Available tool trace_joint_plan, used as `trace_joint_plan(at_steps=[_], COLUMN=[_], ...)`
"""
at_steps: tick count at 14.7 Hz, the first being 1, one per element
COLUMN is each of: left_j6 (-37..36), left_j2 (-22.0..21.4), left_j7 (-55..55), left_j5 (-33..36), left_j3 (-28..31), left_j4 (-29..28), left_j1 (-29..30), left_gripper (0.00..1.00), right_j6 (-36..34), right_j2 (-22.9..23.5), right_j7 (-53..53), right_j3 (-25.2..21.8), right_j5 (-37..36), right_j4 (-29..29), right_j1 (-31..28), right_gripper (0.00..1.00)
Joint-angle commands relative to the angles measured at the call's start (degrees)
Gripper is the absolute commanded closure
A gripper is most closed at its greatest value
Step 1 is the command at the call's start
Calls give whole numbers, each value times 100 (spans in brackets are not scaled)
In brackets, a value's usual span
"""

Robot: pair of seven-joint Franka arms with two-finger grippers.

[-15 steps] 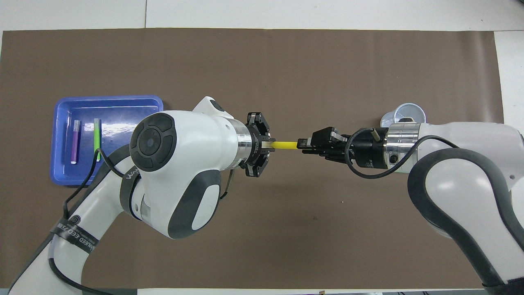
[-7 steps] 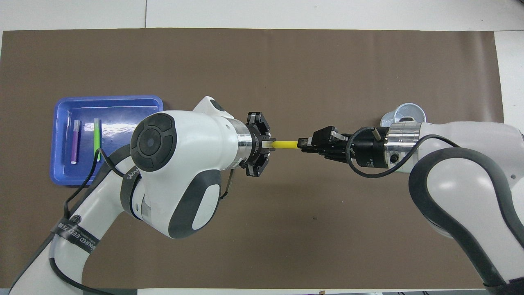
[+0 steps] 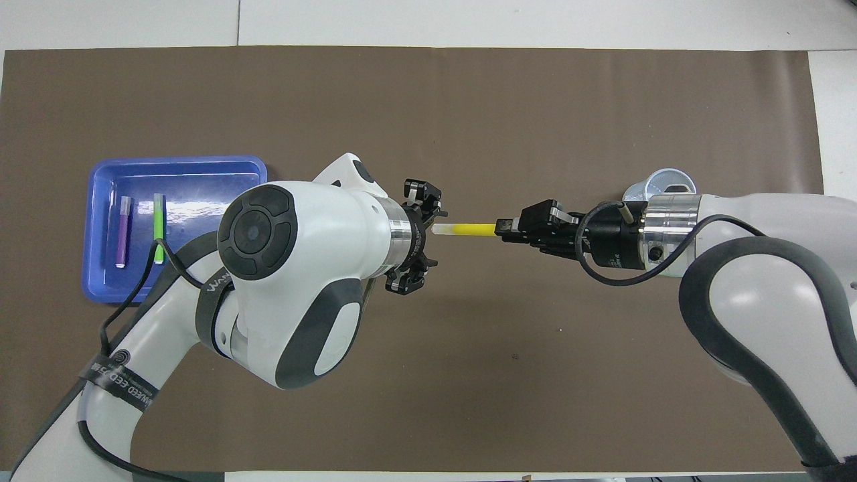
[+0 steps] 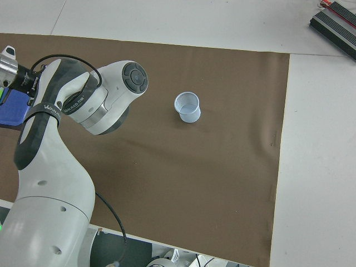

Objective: Transfer and insert pens with both arms
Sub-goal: 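Insert the yellow pen into the white cup while the left gripper returns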

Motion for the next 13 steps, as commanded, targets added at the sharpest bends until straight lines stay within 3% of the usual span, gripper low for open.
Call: trace_joint_plan(at_steps=[1,4,6,10,13], left_j6=[-459,-337,-214,-267,-232], left_j2=[-62,-62,-123,-563,-625], left_j7=[1306,3026,4275,7305,8864], left_j5=[88,88,88,254,990], left_j3=[80,80,80,89,89], left_j4=[-42,-165,-410,-1341,-1501], left_j1=[289,912,1334,2169,2767], left_gripper=[0,0,0,0,0], right_j6=[-242,-1138,-1526,-1423,-852], right_j2=[28,63,72,99,151], right_j7=[-115,-272,-1121,-2486,-2830], right_j3=[23,31,14,14,14], right_j5=[-1088,-3300,-4384,-5879,-6234], right_j4=[321,1032,1235,1201,1026], right_j1=[-364,-724,-935,-1411,-1507], right_gripper=[100,100,100,100,100])
